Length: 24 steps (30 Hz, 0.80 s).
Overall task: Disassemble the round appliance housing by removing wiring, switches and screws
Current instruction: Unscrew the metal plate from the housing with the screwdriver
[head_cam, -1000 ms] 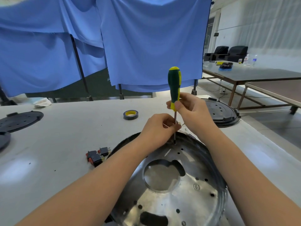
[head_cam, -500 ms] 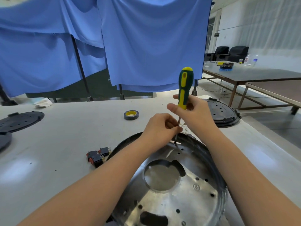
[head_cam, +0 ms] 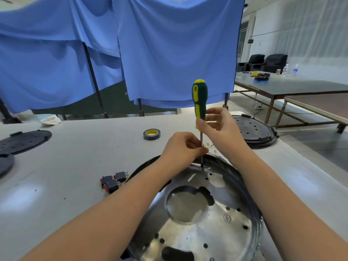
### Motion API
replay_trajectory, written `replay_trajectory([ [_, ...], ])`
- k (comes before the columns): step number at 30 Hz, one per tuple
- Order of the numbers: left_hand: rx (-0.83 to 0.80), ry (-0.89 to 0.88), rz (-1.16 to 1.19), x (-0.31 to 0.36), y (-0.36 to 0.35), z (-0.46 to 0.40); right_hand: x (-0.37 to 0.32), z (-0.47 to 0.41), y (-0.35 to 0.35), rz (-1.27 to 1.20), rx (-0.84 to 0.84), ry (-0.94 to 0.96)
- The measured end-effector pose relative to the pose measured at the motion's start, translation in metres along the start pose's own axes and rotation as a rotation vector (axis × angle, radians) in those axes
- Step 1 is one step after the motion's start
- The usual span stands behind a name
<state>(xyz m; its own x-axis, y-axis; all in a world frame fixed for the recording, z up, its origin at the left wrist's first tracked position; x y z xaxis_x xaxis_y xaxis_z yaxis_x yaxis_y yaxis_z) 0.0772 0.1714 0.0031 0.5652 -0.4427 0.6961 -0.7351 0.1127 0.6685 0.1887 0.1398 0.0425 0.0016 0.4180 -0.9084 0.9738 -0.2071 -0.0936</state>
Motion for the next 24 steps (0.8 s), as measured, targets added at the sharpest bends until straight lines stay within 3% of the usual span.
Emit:
replay_trajectory([
  [14, -0.036, -0.027, -0.071, 0.002, -0.006, 0.001, -0.004, 0.0, -0.001, 0.103, -0.012, 0.055],
  [19, -0.066, -0.069, -0.091, 0.006, -0.011, 0.002, 0.003, 0.0, -0.01, -0.097, -0.097, -0.036],
  [24, -0.013, -0.019, -0.04, 0.002, -0.005, 0.0, 0.006, -0.002, -0.01, -0.096, -0.122, -0.049],
])
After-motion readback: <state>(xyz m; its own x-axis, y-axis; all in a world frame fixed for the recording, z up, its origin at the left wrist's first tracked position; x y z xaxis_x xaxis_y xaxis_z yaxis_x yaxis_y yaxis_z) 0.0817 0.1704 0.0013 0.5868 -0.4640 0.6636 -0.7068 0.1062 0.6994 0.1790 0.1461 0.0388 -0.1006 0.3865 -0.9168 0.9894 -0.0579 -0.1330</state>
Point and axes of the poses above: each hand's wrist, its own z-axis away from the middle knuckle, its own y-axis out of the back of the hand, x = y × z, the point moved 10 cm from there along -z, towards the middle knuckle, and after that the axes turned 14 degrees about -z, right-handed, at the moved point
